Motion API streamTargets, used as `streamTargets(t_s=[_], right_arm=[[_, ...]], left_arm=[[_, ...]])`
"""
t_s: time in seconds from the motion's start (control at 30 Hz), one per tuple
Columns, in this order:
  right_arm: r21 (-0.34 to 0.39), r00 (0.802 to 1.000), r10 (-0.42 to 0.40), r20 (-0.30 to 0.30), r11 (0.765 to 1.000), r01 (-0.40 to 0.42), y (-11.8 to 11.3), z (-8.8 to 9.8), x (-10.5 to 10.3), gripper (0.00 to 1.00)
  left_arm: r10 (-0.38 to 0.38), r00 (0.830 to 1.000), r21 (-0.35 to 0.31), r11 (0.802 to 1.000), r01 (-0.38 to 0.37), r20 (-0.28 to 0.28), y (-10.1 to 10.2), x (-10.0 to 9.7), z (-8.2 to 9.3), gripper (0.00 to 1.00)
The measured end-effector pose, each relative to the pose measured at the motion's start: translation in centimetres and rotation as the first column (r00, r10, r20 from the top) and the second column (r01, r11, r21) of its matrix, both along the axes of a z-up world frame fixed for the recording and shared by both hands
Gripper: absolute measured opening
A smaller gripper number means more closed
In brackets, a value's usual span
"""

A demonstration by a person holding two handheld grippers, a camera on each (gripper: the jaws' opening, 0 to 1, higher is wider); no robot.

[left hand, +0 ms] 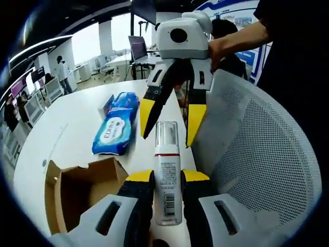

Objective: Operate the shoe box by opening the lid, removing the specified soft item, and placing it in the target area until the item is outside and the box remains undamaged.

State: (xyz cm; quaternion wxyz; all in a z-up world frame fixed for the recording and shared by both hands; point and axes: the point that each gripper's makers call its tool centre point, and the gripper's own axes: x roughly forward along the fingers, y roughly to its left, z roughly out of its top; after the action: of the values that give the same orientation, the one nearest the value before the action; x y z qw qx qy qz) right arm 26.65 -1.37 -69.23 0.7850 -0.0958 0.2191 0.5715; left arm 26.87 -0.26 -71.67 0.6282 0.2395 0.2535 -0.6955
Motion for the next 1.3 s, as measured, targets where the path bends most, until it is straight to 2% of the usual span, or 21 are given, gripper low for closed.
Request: streamTargets(t_s=[0.07, 0.1, 0.17, 0.23, 0.37, 0.47, 0.63, 0.9, 1.1, 1.2, 1.3], right_arm=[[-0.007, 1.0, 0.014, -0.003, 1.0, -0.014, 0.0, -0.3, -0.3, 0.22], [-0.01, 1.0, 0.018, -0.004, 1.0, -0.018, 0.1, -0.4, -0.5, 0.22], [-0.019, 0.999, 0.044, -0.01, 0.999, -0.045, 0.2, -0.7, -1.1, 0.23], [-0.026, 0.998, 0.064, -0.01, 0.998, -0.064, 0.3, -0.9, -1.4, 0.23], [0.001, 0.997, 0.071, -0.017, 0.997, -0.071, 0.5, -0.3, -1.5, 0.19], [0.023, 0.995, 0.087, -0.053, 0.996, -0.086, 0.6, -0.1, -1.9, 0.18], [0.019, 0.991, 0.121, -0.065, 0.993, -0.12, 0.7, 0.2, -2.7, 0.16], [0.004, 0.993, 0.085, -0.087, 0.996, -0.085, 0.0, -0.2, -2.1, 0.16], [0.007, 0.994, 0.051, -0.099, 0.999, -0.05, -0.8, -0.5, -2.0, 0.16], [0.005, 0.994, 0.029, -0.102, 1.0, -0.029, -1.3, -0.6, -1.6, 0.16], [-0.009, 0.994, 0.017, -0.106, 1.0, -0.019, -2.0, -0.9, -1.4, 0.16]], left_arm=[[-0.013, 1.0, 0.004, 1.0, 0.013, -0.002, 0.2, -0.3, -0.2, 0.19], [-0.017, 0.999, -0.01, 1.0, 0.016, -0.034, 0.2, -0.8, 0.0, 0.19], [-0.022, 0.998, -0.043, 0.999, 0.02, -0.063, 0.0, -1.3, 0.5, 0.19], [-0.025, 0.997, -0.049, 0.999, 0.022, -0.069, 0.0, -1.4, 0.8, 0.19], [-0.042, 0.996, -0.05, 0.998, 0.038, -0.078, 0.0, -1.7, 0.8, 0.19], [-0.058, 0.99, -0.075, 0.996, 0.049, -0.127, 0.1, -2.1, 1.2, 0.19], [-0.082, 0.983, -0.087, 0.994, 0.069, -0.163, 0.0, -2.8, 1.1, 0.2], [-0.048, 0.985, -0.075, 0.997, 0.036, -0.166, -0.8, -2.3, 0.8, 0.21], [0.0, 0.982, -0.104, 0.994, -0.02, -0.187, -1.0, -1.5, 1.5, 0.29], [0.027, 0.983, -0.102, 0.994, -0.046, -0.181, -0.9, -1.1, 1.5, 0.31], [0.075, 0.983, -0.098, 0.991, -0.093, -0.169, -0.6, -0.3, 1.4, 0.38]])
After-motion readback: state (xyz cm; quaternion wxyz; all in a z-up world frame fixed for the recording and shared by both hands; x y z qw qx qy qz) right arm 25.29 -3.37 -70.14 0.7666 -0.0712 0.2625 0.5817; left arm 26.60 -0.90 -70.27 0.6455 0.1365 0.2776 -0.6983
